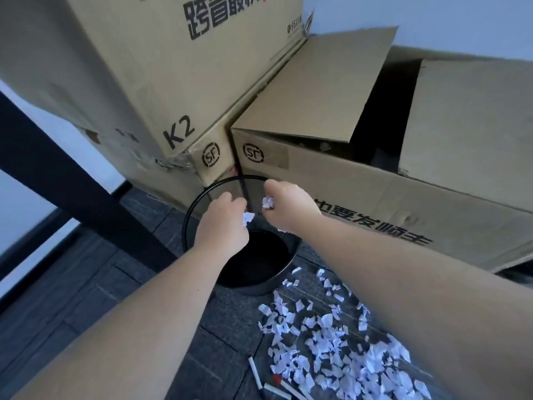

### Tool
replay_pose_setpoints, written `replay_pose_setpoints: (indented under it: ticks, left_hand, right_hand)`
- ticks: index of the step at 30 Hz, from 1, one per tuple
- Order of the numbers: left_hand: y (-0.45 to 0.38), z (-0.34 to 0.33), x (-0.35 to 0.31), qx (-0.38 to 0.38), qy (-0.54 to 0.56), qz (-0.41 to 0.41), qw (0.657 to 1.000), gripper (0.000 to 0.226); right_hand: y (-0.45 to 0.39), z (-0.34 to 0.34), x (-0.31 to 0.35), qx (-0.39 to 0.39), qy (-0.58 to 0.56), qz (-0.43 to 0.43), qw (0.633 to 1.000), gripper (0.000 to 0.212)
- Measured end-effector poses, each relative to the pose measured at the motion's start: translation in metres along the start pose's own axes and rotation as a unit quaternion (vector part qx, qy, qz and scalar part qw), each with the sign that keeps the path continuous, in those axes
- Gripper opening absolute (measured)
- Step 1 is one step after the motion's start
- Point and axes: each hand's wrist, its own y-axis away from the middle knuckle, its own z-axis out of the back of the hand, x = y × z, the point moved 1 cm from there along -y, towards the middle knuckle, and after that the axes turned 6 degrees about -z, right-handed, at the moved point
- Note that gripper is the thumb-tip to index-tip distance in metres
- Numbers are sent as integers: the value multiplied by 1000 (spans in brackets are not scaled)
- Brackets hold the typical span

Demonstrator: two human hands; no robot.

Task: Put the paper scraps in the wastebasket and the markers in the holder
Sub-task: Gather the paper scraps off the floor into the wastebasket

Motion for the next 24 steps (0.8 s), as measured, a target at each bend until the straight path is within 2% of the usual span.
replay_pose_setpoints:
  ticks: [5, 7, 9, 11, 15, 24]
  left_hand:
    - [-7, -45, 24, 27, -2, 51, 998, 16]
    - [-7, -61, 34, 78, -26, 84, 993, 44]
    - [-5, -69, 44, 164, -68, 111, 978, 79]
    - [-3, -72, 52, 216, -110, 115, 963, 95]
    - [-2, -63, 54, 237, -114, 112, 958, 98]
    - [11, -19, 9, 216, -115, 57, 968, 93]
  right_hand:
    - [-23, -52, -5, 11, 49, -1, 999, 18]
    - [-25, -66, -15, 46, 96, -13, 994, 40]
    - [-23, -72, -25, 80, 161, 11, 984, 66]
    - [-22, -73, -34, 94, 241, 49, 965, 82]
    - [-23, -68, -45, 103, 291, 50, 950, 83]
    - [16, -19, -41, 83, 280, 35, 956, 77]
